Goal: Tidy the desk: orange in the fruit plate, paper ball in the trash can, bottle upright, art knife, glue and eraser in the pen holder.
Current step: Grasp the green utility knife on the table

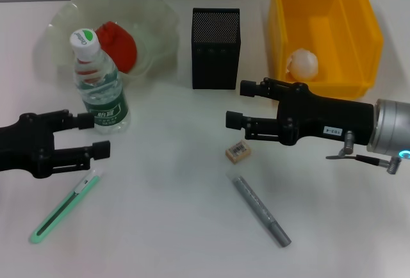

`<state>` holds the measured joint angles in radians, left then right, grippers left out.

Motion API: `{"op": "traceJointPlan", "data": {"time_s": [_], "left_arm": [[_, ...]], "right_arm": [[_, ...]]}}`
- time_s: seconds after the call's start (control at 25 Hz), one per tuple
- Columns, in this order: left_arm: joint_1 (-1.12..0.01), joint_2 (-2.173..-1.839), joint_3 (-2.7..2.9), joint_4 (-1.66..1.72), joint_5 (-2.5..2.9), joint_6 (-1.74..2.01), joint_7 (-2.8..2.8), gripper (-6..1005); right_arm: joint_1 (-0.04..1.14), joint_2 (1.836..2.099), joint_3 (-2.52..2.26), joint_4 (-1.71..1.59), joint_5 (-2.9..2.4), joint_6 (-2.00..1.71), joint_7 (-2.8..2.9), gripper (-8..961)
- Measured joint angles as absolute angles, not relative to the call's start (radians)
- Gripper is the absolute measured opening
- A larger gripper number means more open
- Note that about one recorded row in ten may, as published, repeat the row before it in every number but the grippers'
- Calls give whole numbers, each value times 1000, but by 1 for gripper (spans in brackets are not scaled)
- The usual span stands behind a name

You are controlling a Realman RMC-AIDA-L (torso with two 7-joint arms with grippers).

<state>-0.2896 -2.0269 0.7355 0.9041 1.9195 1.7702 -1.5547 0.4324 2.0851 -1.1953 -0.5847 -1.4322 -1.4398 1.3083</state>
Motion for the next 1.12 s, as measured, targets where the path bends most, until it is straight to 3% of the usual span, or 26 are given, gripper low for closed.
{"op": "traceJointPlan", "data": {"time_s": [0.2,0.48,1.12], "left_arm": [[-301,-2067,773,1228,2123,1780,-1866,776],[-366,-2067,1028,1489,2402,1777,-2230,775],[-484,-2072,1315,1392,2585,1723,-2427,772]], "right_arm": [[464,2086,-1188,-537,-1426,-1403,1289,829],[512,2087,-1185,-491,-1413,-1353,1286,829],[516,2085,-1184,-452,-1395,-1340,1274,829]]}}
